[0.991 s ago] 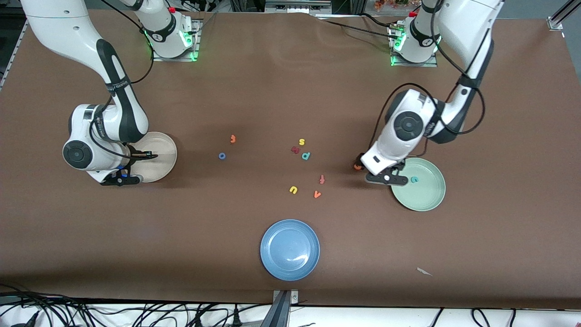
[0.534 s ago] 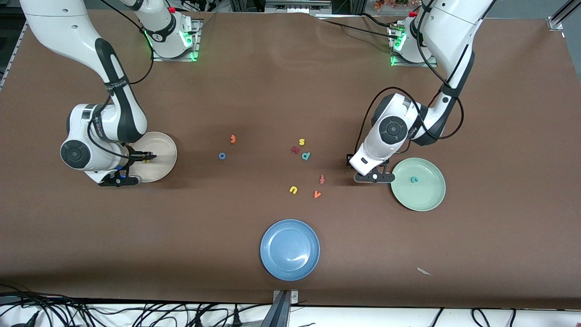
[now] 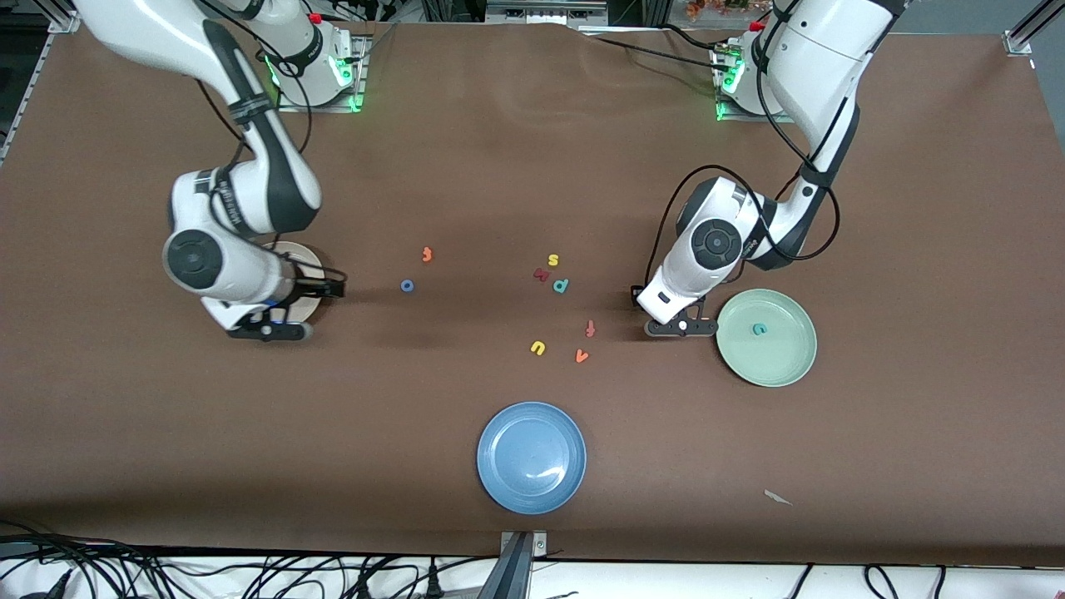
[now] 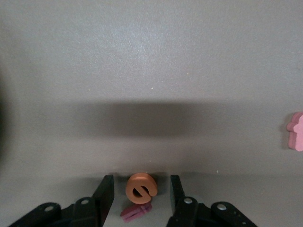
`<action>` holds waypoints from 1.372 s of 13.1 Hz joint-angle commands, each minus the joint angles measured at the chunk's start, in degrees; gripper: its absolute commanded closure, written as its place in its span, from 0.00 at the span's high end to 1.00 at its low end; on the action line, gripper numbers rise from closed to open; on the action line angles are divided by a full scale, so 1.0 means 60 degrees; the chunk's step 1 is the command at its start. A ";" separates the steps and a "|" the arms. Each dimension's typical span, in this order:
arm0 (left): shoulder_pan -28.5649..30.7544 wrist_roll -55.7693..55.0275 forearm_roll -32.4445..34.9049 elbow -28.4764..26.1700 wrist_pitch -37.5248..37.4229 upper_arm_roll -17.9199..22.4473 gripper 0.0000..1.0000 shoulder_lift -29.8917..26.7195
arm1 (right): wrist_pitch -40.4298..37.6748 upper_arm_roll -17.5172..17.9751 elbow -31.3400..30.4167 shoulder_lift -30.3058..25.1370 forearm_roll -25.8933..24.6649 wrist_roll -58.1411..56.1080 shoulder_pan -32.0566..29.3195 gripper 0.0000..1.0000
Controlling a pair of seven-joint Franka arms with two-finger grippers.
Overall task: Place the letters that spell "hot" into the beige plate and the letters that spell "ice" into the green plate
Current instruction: 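Grasp the orange e with the left gripper and blue o with the right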
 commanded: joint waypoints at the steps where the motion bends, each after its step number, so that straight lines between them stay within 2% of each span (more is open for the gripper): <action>1: -0.0146 0.0036 -0.0111 0.0055 0.0162 0.0037 0.49 0.0106 | 0.0293 0.0690 0.0178 0.0205 0.0115 0.1806 0.0134 0.98; 3: -0.0132 0.0139 -0.0111 0.0025 0.0162 0.0037 0.15 0.0076 | 0.0894 0.0751 0.0178 0.0629 0.0115 0.3025 0.0661 0.98; 5: -0.0117 0.0139 -0.0111 0.0025 0.0148 0.0037 0.00 0.0047 | 0.1480 0.0751 0.0062 0.1054 0.0115 0.3671 0.0867 0.98; 10: 0.0160 0.0284 -0.0096 0.0142 -0.0217 0.0052 0.00 -0.0566 | 0.1878 0.0737 0.0032 0.1495 0.0057 0.4172 0.1235 0.98; 14: 0.0921 0.3031 -0.0081 0.0143 -0.1183 0.0227 0.00 -0.1212 | 0.1980 0.0737 -0.0290 0.1583 0.0042 0.4172 0.1235 0.89; 18: 0.1274 0.6095 0.0636 0.0070 -0.1302 0.1309 0.02 -0.1155 | 0.2432 0.0722 -0.0670 0.1583 0.0013 0.4158 0.1235 0.80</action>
